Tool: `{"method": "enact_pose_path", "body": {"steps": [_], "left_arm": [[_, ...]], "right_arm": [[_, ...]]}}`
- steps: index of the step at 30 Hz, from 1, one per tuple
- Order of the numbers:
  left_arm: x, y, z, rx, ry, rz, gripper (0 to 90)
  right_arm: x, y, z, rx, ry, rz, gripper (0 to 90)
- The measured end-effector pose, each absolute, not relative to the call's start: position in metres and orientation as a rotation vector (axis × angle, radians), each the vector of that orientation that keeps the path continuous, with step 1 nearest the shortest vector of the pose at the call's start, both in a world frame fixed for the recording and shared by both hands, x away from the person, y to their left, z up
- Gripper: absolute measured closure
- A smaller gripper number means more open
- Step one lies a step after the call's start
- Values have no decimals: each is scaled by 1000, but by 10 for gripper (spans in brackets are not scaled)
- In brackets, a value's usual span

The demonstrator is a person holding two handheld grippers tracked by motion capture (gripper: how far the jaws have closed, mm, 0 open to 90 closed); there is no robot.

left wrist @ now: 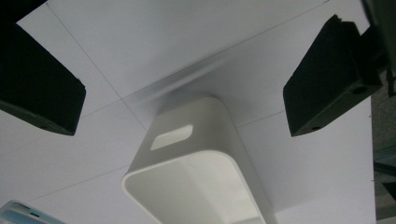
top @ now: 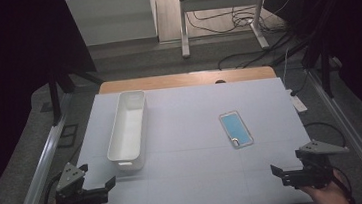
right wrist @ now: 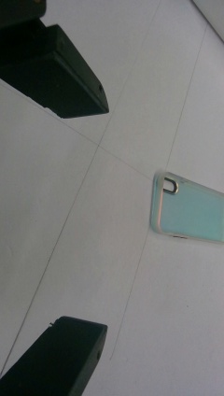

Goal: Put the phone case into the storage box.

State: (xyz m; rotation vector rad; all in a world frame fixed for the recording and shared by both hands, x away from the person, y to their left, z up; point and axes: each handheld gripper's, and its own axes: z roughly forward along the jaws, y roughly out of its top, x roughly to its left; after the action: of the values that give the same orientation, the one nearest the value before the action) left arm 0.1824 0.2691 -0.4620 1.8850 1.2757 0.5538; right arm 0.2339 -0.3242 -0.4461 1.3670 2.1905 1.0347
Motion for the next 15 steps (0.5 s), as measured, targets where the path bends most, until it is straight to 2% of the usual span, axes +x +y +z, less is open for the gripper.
{"method": "enact_pose_path", "body": {"steps": [15], "left_arm": [[182, 271, -462, 1879, 1269, 528, 5]], "right_arm": [[235, -322, -446, 1363, 2206, 1023, 0]]}}
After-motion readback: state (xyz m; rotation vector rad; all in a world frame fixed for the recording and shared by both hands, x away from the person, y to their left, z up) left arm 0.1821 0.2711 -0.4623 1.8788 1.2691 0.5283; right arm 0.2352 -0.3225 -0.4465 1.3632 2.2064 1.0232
